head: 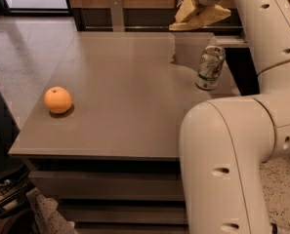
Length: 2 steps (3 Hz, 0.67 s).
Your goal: Move brown chip bag near orange
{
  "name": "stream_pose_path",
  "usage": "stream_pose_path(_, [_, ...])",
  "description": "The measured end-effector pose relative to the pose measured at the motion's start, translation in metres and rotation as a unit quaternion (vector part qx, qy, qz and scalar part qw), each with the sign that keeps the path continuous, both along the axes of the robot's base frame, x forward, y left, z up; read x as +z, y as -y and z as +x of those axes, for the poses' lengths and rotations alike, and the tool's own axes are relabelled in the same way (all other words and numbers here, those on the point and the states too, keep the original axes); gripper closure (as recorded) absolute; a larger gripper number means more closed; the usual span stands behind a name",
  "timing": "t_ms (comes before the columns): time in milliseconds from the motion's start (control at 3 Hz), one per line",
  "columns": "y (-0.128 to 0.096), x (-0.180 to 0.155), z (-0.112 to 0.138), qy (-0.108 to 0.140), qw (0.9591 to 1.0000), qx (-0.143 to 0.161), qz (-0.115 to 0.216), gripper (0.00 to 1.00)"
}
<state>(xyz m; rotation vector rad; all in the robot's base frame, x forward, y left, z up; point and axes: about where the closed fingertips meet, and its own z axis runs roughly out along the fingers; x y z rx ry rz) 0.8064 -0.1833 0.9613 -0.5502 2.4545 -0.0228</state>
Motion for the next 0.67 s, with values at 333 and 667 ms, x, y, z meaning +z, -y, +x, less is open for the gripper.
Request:
stream_pose_path(333, [-0.006,0.010,-0.015,0.002,0.9992,0.038,0.015,1.00])
stream_pose_path(667, [-0.014,0.017,-0.032,0.006,0.9969,0.072,0.030,1.00])
